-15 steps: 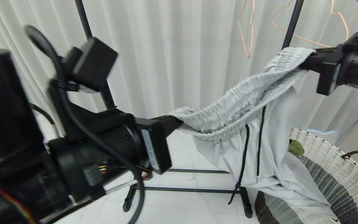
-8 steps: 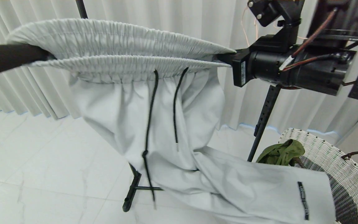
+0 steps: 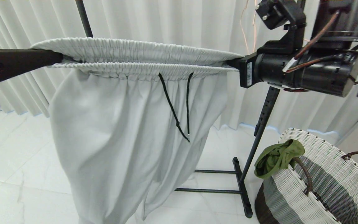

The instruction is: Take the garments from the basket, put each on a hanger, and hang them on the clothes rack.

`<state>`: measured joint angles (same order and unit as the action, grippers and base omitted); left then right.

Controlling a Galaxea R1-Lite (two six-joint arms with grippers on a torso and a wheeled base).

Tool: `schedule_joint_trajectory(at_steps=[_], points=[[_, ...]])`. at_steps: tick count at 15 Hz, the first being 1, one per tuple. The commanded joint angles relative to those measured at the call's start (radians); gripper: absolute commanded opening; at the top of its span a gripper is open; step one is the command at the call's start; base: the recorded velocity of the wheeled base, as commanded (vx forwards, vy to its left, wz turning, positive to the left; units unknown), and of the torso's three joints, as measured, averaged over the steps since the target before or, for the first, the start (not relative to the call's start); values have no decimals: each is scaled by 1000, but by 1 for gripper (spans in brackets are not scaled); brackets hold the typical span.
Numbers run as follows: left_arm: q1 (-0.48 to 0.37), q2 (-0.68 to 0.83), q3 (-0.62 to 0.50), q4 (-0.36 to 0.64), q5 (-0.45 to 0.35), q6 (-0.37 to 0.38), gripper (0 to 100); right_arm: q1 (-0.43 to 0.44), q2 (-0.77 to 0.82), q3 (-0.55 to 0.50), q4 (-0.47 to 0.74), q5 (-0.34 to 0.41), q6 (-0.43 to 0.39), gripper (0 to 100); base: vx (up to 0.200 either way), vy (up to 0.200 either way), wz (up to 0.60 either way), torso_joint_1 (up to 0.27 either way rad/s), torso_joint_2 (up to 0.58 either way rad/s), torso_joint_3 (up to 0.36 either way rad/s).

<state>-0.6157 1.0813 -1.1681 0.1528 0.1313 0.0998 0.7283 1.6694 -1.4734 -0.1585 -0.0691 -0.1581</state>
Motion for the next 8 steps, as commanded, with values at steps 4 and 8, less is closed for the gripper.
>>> schedule_joint_trajectory(at_steps=[4, 8], points=[[-275, 154, -87, -2, 159, -12, 0, -24, -352, 148, 223, -29, 35, 0, 0, 0, 0, 0, 0, 0], [-387, 302, -200, -4, 303, -15, 0, -33, -439, 179, 229, -29, 34, 0, 0, 0, 0, 0, 0, 0]])
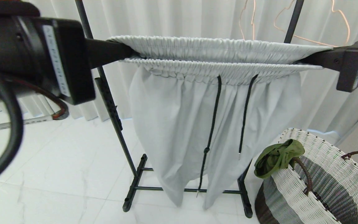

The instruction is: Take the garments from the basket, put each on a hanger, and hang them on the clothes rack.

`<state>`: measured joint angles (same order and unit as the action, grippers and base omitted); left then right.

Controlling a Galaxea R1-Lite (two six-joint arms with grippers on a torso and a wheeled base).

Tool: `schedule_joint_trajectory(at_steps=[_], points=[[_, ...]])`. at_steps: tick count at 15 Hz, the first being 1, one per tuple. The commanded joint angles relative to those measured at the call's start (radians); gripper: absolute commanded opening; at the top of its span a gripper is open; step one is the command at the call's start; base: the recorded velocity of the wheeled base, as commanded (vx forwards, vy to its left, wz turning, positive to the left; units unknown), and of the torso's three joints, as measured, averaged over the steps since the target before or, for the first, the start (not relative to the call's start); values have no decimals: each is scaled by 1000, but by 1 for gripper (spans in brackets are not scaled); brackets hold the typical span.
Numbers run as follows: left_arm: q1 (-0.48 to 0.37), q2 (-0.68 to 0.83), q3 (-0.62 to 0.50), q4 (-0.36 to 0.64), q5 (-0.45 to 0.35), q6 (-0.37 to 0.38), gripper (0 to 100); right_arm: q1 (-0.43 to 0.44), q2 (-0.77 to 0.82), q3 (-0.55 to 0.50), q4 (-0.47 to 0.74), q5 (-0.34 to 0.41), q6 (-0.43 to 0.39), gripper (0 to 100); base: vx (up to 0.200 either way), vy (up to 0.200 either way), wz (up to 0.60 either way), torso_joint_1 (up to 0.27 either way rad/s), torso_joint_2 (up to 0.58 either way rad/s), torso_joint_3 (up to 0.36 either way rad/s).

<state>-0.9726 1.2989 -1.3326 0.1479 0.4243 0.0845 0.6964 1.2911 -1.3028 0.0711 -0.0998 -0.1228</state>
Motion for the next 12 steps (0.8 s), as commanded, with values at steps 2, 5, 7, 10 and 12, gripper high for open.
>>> schedule_joint_trajectory(at_steps=[2, 5, 7, 10, 12], points=[[-29, 115, -76, 2, 25, 9, 0, -1, -59, -4, 1, 0, -8, 0, 0, 0, 0, 0, 0, 0], [-29, 148, -146, 9, 99, 12, 0, -1, -64, -41, 44, 2, -8, 0, 0, 0, 0, 0, 0, 0], [-31, 148, -134, 2, 120, 11, 0, -1, -85, -58, 130, 2, -8, 0, 0, 0, 0, 0, 0, 0], [-31, 164, -140, -62, 185, 1, 0, 3, -164, -119, 355, 45, -8, 0, 0, 0, 0, 0, 0, 0], [-35, 178, -142, -114, 208, 11, 0, 20, -233, -133, 524, 183, -8, 0, 0, 0, 0, 0, 0, 0]])
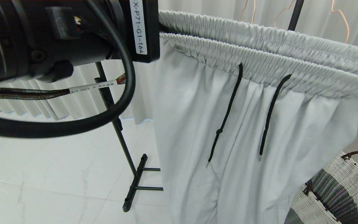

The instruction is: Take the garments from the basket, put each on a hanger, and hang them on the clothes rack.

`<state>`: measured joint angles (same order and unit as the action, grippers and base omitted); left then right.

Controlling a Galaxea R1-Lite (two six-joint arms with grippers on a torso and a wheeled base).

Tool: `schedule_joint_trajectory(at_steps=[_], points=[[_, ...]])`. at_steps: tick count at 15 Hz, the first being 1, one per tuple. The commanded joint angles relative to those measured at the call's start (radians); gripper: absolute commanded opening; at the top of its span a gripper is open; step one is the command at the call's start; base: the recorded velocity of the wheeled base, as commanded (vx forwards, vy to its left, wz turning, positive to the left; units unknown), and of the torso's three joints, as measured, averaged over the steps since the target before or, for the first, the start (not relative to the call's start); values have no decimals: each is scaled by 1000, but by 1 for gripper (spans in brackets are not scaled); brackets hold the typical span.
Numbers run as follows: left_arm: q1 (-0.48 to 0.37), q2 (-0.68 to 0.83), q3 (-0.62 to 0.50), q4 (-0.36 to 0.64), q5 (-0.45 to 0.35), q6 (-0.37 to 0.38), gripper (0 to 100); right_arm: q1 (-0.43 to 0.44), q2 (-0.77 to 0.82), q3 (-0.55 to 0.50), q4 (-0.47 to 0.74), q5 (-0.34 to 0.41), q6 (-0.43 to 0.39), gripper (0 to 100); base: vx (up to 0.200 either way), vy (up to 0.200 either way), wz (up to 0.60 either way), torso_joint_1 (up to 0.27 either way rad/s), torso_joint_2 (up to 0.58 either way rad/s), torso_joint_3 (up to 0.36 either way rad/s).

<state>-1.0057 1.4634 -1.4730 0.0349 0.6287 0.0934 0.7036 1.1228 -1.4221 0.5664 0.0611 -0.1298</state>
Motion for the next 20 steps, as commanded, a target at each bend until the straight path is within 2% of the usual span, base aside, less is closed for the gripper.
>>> schedule_joint_trajectory(at_steps=[1, 2, 4, 7, 8, 10, 11, 13, 15, 17, 20], points=[[-5, 15, -1, -3, 6, 0, 0, 31, -86, -11, 70, 69, -1, 0, 0, 0, 0, 0, 0, 0], [-8, 15, 2, -3, 9, -3, 0, 82, -110, -4, 130, 128, -1, 0, 0, 0, 0, 0, 0, 0], [-8, 15, 0, -3, 8, -1, 0, 162, -115, 14, 147, 131, 1, 0, 0, 0, 0, 0, 0, 0], [-10, 3, 26, 0, 8, -1, 0, 174, -110, 26, 142, 126, -4, 0, 0, 0, 0, 0, 0, 0], [-11, -17, 45, 10, 9, -1, 0, 172, -104, 25, 142, 106, -4, 0, 0, 0, 0, 0, 0, 0], [-11, -87, 95, 77, 9, -1, 0, 169, -69, 17, 112, -23, -4, 0, 0, 0, 0, 0, 0, 0], [-20, -132, 134, 103, 8, -1, 0, 169, -41, 22, 52, -86, -4, 0, 0, 0, 0, 0, 0, 0], [-113, -248, 249, 131, 6, -1, 0, 168, 37, 23, -83, -150, -2, 0, 0, 0, 0, 0, 0, 0], [-232, -362, 376, 129, -26, 5, 0, 168, 109, 23, -214, -153, -2, 0, 0, 0, 0, 0, 0, 0], [-344, -426, 433, 129, -63, 28, 0, 169, 163, 19, -295, -149, -4, 0, 0, 0, 0, 0, 0, 0], [-398, -425, 441, 129, -64, 68, 0, 174, 219, 15, -379, -149, -8, 0, 0, 0, 0, 0, 0, 0]])
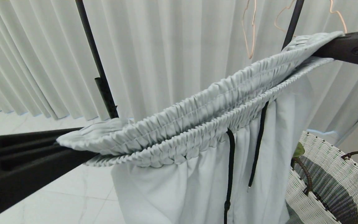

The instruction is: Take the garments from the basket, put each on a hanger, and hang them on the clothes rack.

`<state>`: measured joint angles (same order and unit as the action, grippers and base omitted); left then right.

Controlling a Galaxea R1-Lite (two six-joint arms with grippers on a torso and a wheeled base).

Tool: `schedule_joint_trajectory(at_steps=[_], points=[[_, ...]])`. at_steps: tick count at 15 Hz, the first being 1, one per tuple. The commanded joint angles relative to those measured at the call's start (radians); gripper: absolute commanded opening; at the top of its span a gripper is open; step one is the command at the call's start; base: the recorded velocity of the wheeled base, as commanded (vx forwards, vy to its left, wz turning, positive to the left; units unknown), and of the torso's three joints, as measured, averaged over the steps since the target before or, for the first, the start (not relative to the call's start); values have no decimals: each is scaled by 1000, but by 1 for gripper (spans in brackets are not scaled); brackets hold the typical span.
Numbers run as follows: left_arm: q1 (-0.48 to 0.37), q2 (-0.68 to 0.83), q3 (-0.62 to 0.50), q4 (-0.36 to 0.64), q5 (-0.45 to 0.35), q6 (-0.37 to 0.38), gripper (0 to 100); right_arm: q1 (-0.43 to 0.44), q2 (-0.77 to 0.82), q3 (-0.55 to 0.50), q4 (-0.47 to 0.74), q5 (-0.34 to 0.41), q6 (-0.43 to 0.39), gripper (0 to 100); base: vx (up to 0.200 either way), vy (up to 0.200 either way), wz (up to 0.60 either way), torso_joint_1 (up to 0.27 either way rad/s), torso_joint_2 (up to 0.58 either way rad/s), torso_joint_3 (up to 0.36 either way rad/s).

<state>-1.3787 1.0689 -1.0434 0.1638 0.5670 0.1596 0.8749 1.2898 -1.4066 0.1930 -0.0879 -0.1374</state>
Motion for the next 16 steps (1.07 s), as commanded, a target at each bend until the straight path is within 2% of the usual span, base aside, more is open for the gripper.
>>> schedule_joint_trajectory(at_steps=[1, 3, 4, 6, 8, 11, 16], points=[[-25, -21, 11, 0, -3, 3, 0, 3, 59, 0, -4, -4, -5, 0, 0, 0, 0, 0, 0, 0], [-19, -12, -1, -1, 1, 5, 0, -5, 46, 0, 6, -10, -7, 0, 0, 0, 0, 0, 0, 0], [17, 0, -24, -6, 5, 8, 0, -20, 34, -9, 25, -32, -7, 0, 0, 0, 0, 0, 0, 0], [210, 77, -118, -20, 1, 1, 0, -36, 0, -41, 112, -89, -2, 0, 0, 0, 0, 0, 0, 0], [300, 149, -164, -52, 2, -5, 0, -42, -63, -17, 183, -95, 6, 0, 0, 0, 0, 0, 0, 0], [280, 209, -153, -78, 2, -41, 0, -40, -116, 66, 187, -95, 6, 0, 0, 0, 0, 0, 0, 0], [268, 215, -158, -87, 2, -38, 0, -40, -115, 70, 181, -96, 4, 0, 0, 0, 0, 0, 0, 0]])
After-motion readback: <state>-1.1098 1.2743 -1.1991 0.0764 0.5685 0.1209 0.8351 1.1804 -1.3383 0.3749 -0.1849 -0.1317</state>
